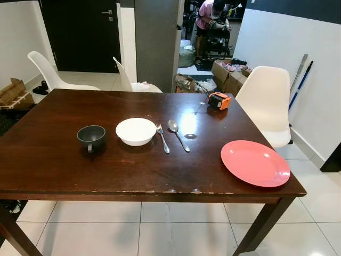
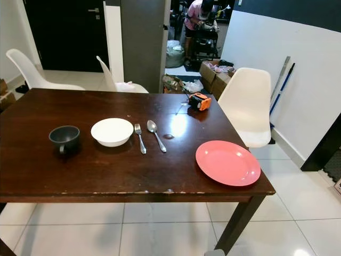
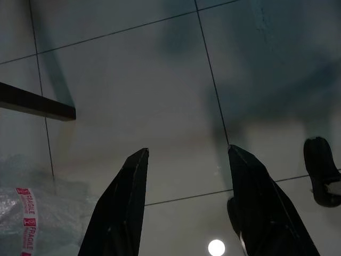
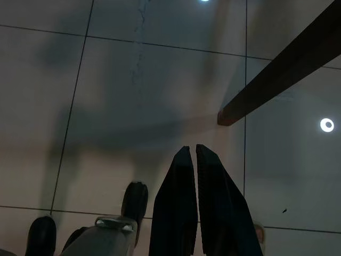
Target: Setting the table
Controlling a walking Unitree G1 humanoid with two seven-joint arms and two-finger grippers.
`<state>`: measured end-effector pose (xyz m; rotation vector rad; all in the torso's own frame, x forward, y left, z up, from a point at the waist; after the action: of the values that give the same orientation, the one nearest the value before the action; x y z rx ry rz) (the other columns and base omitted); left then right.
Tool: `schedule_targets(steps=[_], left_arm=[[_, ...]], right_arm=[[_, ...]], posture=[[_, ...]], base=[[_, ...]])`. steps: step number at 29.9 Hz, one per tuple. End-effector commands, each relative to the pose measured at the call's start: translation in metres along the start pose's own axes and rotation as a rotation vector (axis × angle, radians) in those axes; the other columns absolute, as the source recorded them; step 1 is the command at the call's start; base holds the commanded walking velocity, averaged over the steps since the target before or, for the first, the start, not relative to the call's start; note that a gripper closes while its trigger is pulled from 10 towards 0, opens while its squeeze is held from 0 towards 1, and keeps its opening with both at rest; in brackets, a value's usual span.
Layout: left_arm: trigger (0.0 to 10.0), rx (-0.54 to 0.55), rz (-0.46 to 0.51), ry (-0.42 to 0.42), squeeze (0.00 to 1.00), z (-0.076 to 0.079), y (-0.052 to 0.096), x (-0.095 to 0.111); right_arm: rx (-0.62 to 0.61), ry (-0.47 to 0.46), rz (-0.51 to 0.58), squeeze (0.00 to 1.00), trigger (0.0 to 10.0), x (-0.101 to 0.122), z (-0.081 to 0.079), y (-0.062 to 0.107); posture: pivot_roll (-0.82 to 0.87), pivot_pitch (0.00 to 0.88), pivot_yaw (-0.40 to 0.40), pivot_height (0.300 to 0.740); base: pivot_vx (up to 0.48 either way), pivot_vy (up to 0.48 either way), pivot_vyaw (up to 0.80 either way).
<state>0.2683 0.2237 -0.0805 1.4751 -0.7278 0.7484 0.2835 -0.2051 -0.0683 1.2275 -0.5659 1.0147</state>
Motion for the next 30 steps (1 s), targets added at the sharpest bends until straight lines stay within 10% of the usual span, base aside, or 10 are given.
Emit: schedule_targets(steps=[1, 18, 24, 27, 30], left_arm=[[10.0, 0.020, -0.039, 0.043, 0.00, -0.004, 0.004, -0.014], [10.0, 0.058, -0.002, 0.046, 0.00, -0.017, 0.007, -0.007], [10.0, 0.036, 0.247, -0.036, 0.00, -0.026, 0.022, 0.050], [10.0, 0.034, 0.434, -0.057, 0.00, -0.032, 0.061, 0.099], [10.0, 0.042, 0.455, -0.044, 0.00, -0.036, 0.071, 0.105]], right_arm=[[0.003, -0.005, -0.028, 0.00, 10.0, -0.010, 0.000, 0.004], [-0.017, -0.022, 0.023, 0.00, 10.0, -0.003, 0.004, 0.006], [-0.067, -0.060, 0.220, 0.00, 10.0, 0.042, 0.018, 0.006], [-0.075, -0.048, 0.421, 0.00, 10.0, 0.096, 0.023, 0.019], [-0.076, -0.046, 0.459, 0.00, 10.0, 0.107, 0.023, 0.023]], posture=[[0.03, 0.112, 0.024, 0.740], [0.02, 0.127, 0.035, 0.740], [0.02, 0.142, 0.032, 0.740], [0.03, 0.146, 0.035, 0.740], [0.03, 0.146, 0.035, 0.740]], base=[[0.000, 0.000, 0.00], [0.000, 0.000, 0.00], [0.000, 0.000, 0.00], [0.000, 0.000, 0.00], [0.000, 0.000, 0.00]])
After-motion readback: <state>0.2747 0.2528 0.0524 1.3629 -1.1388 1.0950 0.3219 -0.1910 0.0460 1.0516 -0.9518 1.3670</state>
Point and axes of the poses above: a point about 5 cm out from each wrist's last joint towards the gripper, its own y axis pointing back from the gripper into the wrist, its own x axis along the axis of the wrist's last joint, z = x × y, the point moved 6 cm from there along -y, pointing out of the wrist towards the gripper, and after that the axes turned 12 degrees about y, right-handed, at the moved point
